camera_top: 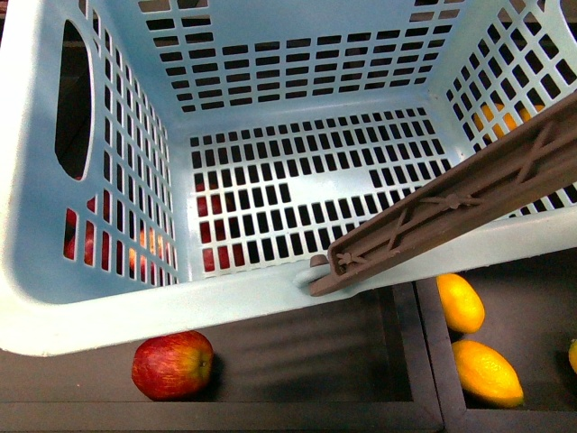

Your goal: Pick lemon and mango into basket

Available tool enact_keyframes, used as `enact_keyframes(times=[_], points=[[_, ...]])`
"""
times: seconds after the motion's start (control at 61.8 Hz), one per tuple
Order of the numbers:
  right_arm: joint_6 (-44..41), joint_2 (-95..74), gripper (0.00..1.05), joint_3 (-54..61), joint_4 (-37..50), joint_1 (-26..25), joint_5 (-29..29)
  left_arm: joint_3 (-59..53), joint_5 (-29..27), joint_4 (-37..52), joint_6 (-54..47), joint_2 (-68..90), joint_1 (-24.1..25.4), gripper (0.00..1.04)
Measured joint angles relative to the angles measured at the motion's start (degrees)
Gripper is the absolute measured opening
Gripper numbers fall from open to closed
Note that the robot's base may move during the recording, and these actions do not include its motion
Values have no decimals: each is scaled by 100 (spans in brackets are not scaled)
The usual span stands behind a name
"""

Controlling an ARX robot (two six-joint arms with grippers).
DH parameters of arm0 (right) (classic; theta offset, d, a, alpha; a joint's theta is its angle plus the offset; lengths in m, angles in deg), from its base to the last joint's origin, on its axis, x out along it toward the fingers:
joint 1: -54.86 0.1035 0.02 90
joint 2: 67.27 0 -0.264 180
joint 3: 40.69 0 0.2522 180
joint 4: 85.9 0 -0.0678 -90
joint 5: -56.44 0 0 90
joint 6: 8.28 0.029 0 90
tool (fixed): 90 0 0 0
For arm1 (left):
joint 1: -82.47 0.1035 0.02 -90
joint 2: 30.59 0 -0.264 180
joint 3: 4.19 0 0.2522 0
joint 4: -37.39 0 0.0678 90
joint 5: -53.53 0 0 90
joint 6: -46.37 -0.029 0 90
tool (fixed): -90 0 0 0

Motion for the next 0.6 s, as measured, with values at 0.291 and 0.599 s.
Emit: enact_keyframes(times=[0.291,0.599], points=[[0,-509,96,-861,-387,155,76,0,9,0,0,0,0,4],[15,-909,96,-1508,-651,249,109,0,0,0,0,0,0,4]])
